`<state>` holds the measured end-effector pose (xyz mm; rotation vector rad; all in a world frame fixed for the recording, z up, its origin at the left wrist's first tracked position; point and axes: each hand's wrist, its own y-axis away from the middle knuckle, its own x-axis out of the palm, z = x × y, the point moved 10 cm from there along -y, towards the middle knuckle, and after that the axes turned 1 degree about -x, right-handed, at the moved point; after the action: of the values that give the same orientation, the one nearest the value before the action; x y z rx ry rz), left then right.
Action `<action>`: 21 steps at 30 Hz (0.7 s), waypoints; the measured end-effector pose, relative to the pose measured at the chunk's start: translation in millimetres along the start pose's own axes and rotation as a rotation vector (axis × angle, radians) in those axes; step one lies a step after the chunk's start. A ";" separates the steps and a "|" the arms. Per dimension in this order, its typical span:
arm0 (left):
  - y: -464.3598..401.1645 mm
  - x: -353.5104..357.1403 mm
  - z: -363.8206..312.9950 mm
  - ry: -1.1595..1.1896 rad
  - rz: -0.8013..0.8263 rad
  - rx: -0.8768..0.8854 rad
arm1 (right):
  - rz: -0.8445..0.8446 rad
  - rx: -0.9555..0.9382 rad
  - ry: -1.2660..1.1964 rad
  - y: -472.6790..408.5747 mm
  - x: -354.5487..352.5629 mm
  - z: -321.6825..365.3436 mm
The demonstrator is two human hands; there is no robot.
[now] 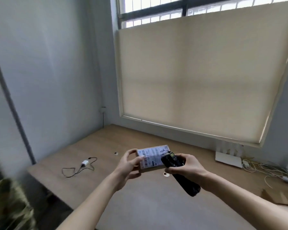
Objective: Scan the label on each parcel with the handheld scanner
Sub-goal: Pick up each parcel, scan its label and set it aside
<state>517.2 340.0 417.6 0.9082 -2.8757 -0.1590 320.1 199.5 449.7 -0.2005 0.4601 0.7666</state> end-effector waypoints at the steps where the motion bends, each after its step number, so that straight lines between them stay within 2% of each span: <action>1: 7.5 -37.7 -1.6 0.003 -0.055 0.010 | 0.034 -0.019 -0.008 -8.2 32.0 16.8; 7: 74.0 -261.2 -2.7 0.042 -0.337 0.038 | 0.275 -0.131 -0.040 -35.9 232.2 119.2; 14: 177.4 -468.2 9.4 -0.124 -0.572 0.036 | 0.520 -0.243 -0.072 -38.4 447.4 217.0; 17: 211.2 -540.0 29.3 -0.003 -0.687 -0.012 | 0.637 -0.271 -0.061 -33.7 529.0 243.2; 21: 241.8 -620.0 60.2 0.145 -0.822 -0.064 | 0.737 -0.217 -0.045 -43.5 619.4 255.2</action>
<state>875.6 898.5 339.1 1.9254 -2.1823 -0.2372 822.9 639.5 384.2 -0.2163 0.4055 1.5438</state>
